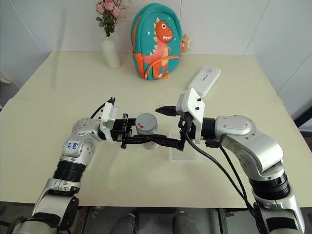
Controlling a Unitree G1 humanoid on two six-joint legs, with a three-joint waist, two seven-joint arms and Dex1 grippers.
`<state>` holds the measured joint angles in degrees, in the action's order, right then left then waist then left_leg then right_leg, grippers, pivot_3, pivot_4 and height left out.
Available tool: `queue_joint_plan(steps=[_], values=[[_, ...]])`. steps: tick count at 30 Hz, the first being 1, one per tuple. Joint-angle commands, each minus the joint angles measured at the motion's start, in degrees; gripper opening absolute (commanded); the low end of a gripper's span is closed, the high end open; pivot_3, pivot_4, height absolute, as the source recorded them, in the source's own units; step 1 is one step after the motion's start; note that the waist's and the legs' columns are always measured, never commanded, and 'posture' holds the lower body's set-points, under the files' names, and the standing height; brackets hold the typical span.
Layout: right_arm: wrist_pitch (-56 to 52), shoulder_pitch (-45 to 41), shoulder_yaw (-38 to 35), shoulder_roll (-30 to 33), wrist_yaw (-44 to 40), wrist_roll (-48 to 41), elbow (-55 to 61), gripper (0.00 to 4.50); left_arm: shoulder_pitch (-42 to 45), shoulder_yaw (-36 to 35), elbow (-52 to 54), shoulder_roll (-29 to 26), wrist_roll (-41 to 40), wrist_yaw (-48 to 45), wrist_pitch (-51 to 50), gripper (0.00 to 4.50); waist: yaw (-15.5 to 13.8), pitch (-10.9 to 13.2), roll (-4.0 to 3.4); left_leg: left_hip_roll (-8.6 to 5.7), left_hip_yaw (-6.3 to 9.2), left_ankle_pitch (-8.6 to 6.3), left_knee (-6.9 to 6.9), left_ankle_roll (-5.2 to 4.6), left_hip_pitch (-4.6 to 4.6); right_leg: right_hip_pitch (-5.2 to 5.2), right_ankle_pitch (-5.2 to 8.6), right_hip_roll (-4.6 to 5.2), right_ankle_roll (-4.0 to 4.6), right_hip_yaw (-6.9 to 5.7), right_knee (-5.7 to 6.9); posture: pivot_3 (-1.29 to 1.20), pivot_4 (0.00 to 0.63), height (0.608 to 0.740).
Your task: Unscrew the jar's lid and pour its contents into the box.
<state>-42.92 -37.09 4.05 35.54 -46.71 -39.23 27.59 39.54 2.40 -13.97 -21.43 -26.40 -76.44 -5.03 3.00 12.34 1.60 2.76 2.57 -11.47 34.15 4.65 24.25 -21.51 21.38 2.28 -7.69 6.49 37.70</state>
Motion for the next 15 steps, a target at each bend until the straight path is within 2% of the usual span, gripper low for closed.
queue_joint_plan(steps=[1, 15], values=[[0.03, -0.91, -1.06, -0.81, 0.66, -1.37, 2.21, 4.48, 0.28, 0.20, 0.91, 0.03, -0.13, -0.61, 0.91, 2.05, 0.00, 0.00, 0.00, 0.00, 0.00, 0.00, 0.00, 0.00, 0.00, 0.00, 0.00, 0.00, 0.00, 0.00, 0.00, 0.00, 0.150, 0.740], [3.28, -4.58, 2.14, -5.72, 1.05, 3.68, -2.82, 4.48, 0.10, 0.46, 1.26, 0.84, -0.18, -0.43, 1.21, 2.05, 0.03, 0.00, 0.00, 0.00, 0.00, 0.00, 0.01, 0.00, 0.00, 0.00, 0.00, 0.00, 0.00, 0.00, 0.01, 0.00, 0.150, 0.740]])
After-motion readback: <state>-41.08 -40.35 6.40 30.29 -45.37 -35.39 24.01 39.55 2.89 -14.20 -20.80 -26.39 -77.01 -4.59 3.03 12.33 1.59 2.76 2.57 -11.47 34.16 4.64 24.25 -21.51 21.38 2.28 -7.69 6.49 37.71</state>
